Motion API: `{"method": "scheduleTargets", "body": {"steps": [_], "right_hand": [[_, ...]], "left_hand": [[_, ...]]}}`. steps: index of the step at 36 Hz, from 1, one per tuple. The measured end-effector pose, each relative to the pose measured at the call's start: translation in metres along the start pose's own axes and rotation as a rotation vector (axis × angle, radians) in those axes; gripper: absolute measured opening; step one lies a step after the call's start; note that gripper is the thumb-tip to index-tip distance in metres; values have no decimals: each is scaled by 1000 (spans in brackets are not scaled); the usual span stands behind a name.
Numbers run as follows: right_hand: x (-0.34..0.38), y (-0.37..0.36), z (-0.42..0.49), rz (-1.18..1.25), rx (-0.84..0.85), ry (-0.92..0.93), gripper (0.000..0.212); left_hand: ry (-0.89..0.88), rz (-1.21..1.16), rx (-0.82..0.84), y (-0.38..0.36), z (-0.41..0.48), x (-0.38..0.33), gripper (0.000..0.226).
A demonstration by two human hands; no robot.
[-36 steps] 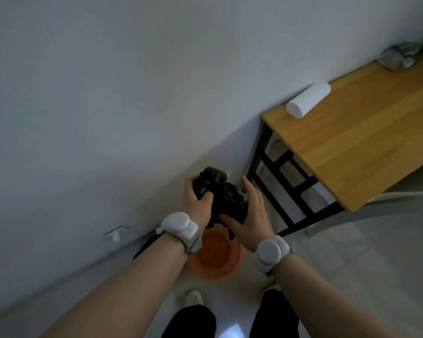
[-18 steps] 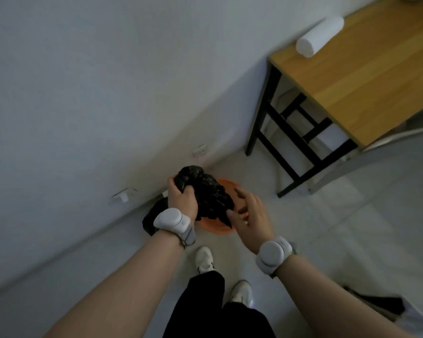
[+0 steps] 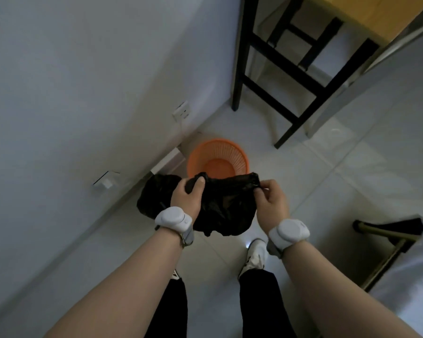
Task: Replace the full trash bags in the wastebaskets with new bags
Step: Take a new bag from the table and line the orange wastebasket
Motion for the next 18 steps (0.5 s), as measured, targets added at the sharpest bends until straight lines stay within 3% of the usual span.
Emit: {"method": "scheduleTargets", "body": {"steps": [5, 11, 14, 18], "right_hand": [[-49, -42, 30, 259, -59, -137, 18], [-66, -90, 57, 259, 4, -104, 22], [-74, -114, 79, 186, 41, -23, 27], [-69, -137, 99, 37, 112, 238, 27]], "left_hand": [[-38, 164, 50, 27, 33, 60, 38], [-72, 222, -26, 39, 67, 95, 26], [-63, 195, -75, 37, 92, 124, 22], [-105, 175, -90, 21, 118, 151, 28]]}}
Point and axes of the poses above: each hand's wrist, its own z-axis towards the middle knuckle, its own y-axis out of the back of the hand, x = y × z, the point moved 10 cm from there along z, towards the middle knuckle, and after that the axes turned 11 degrees about -y, right-handed, at the moved point
